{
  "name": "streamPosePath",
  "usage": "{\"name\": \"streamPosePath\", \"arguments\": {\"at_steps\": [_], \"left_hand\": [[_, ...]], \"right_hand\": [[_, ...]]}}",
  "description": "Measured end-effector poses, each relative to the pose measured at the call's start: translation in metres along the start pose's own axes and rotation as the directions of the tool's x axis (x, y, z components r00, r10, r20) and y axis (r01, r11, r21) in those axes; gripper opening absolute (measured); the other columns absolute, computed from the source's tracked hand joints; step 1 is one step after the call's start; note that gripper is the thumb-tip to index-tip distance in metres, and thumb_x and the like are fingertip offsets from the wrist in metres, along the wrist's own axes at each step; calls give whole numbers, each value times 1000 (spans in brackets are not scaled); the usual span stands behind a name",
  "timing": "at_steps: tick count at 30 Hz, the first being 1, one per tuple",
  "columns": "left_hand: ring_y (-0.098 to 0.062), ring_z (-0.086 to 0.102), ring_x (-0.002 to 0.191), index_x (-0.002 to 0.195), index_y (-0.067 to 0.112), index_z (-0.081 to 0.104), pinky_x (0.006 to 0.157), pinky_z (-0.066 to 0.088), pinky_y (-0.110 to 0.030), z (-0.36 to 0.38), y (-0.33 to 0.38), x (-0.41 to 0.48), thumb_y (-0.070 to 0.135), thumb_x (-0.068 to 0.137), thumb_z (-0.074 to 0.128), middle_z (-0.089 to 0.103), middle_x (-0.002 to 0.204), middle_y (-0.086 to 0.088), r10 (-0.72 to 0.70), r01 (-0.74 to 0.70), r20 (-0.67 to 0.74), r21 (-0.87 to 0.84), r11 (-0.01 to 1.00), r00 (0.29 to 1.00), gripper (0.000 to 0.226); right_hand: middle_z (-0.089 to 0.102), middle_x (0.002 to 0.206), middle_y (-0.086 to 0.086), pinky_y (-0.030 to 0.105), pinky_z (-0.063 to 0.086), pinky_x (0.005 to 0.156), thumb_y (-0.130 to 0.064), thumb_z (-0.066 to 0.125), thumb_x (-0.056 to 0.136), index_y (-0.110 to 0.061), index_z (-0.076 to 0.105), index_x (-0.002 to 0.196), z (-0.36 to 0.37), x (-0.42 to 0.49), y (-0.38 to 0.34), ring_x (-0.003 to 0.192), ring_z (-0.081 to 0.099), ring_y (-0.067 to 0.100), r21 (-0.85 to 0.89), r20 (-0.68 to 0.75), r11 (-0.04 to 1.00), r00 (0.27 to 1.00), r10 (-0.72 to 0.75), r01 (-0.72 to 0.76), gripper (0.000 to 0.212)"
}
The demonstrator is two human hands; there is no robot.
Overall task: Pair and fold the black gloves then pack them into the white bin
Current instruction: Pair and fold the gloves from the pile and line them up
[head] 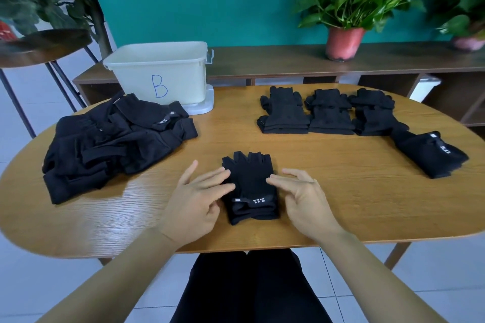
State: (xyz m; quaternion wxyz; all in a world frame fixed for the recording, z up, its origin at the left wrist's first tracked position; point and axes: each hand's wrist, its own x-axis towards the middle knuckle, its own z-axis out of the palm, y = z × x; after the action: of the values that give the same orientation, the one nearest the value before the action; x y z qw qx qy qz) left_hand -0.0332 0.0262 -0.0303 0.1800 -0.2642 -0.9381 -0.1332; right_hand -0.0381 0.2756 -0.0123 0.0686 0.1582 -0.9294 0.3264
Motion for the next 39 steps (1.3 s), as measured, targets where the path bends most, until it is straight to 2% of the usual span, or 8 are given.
{"name": "streamPosePath", "arguments": {"at_steps": [5,9,12,16,28,32,36,39], "left_hand": [[-3,25,143,142,12,50,122,3,-32,-10,18,34,7,87,34,39,152,0,-240,222,-48,-242,945,970,58],[-9,-1,151,156,11,16,120,-9,-25,13,36,56,17,106,26,8,165,-3,-277,293,159,-86,952,948,52],[-9,-17,149,157,15,-3,120,-13,-27,34,35,47,50,99,-5,-10,165,1,-346,343,303,65,937,888,68],[-6,-24,146,156,20,-10,121,-13,-29,41,27,38,68,78,-23,-16,163,4,-346,338,317,82,937,883,92],[-9,-25,146,146,32,-25,118,-21,-36,26,10,14,70,76,-27,-17,163,5,-433,409,248,146,901,866,80],[-4,-19,148,154,28,-8,118,-21,-37,5,5,-4,74,86,-16,-9,163,9,-413,414,84,11,910,907,83],[-8,25,147,145,22,47,121,1,-44,-6,19,-9,64,99,29,34,156,6,-128,128,-101,-7,992,987,65],[-5,44,132,125,25,67,114,16,-43,-7,25,-10,64,87,52,60,135,11,31,-28,-89,35,999,996,56]], "right_hand": [[51,143,-7,21,11,110,-7,44,100,-17,52,141,-8,21,-16,144,25,6,-81,-40,994,997,-70,67,42],[3,165,1,33,-5,122,-32,25,107,-13,8,157,15,39,-22,150,-8,12,-358,309,922,950,-36,151,56],[-21,162,-1,36,-11,121,-38,13,106,-17,-12,155,30,42,-12,146,-24,10,-424,450,886,893,26,187,59],[-26,159,-7,35,-14,121,-50,4,101,-20,-16,153,32,43,2,144,-27,6,-414,464,885,886,4,213,64],[-17,161,-12,32,-13,121,-61,-3,95,-25,-11,155,21,37,16,144,-20,-2,-262,380,964,923,61,44,70],[1,163,-14,22,-12,119,-75,-4,85,-28,5,156,4,23,21,145,-12,-8,-77,238,997,971,32,-14,86],[13,161,-12,23,-8,120,-71,2,88,-26,19,155,-5,5,12,147,-5,-5,-140,167,982,980,-106,130,82],[19,160,-8,28,-4,122,-70,10,91,-23,25,154,-5,-8,6,149,1,0,-228,184,943,962,-202,242,80]]}}
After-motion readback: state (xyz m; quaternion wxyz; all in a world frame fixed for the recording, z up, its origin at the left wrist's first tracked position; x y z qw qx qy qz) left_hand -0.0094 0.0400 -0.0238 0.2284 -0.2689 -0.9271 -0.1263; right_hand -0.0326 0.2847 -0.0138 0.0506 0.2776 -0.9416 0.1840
